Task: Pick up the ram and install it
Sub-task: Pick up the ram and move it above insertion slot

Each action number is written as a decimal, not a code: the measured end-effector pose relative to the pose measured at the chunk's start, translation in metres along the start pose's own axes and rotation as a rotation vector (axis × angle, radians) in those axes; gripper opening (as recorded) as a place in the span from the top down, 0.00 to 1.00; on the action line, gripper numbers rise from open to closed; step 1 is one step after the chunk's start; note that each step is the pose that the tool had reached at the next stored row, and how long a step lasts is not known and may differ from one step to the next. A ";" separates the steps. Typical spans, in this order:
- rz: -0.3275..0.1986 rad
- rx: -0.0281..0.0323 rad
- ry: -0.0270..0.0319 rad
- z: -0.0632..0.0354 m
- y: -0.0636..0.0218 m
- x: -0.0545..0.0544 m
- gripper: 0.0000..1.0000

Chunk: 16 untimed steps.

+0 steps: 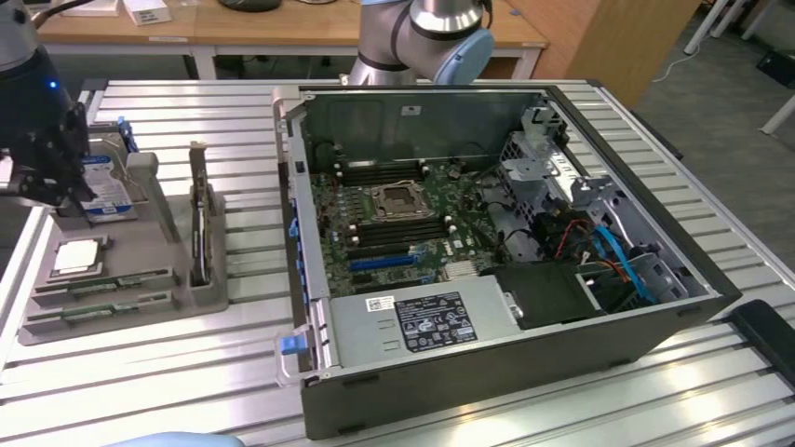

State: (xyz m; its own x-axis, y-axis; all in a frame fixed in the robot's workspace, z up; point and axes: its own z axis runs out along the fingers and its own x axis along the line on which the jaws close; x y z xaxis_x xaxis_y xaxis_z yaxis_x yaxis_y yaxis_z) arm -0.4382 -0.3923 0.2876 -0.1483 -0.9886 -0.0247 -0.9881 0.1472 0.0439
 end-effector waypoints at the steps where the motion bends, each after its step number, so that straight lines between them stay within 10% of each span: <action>1: -0.018 -0.0003 0.0007 0.0000 0.0000 0.000 0.71; 16: -0.268 0.0030 0.0121 0.0000 0.0001 0.000 0.71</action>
State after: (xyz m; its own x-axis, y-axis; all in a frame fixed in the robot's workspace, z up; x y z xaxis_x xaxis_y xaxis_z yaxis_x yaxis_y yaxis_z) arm -0.4383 -0.3923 0.2876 0.1194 -0.9926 -0.0231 -0.9922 -0.1202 0.0345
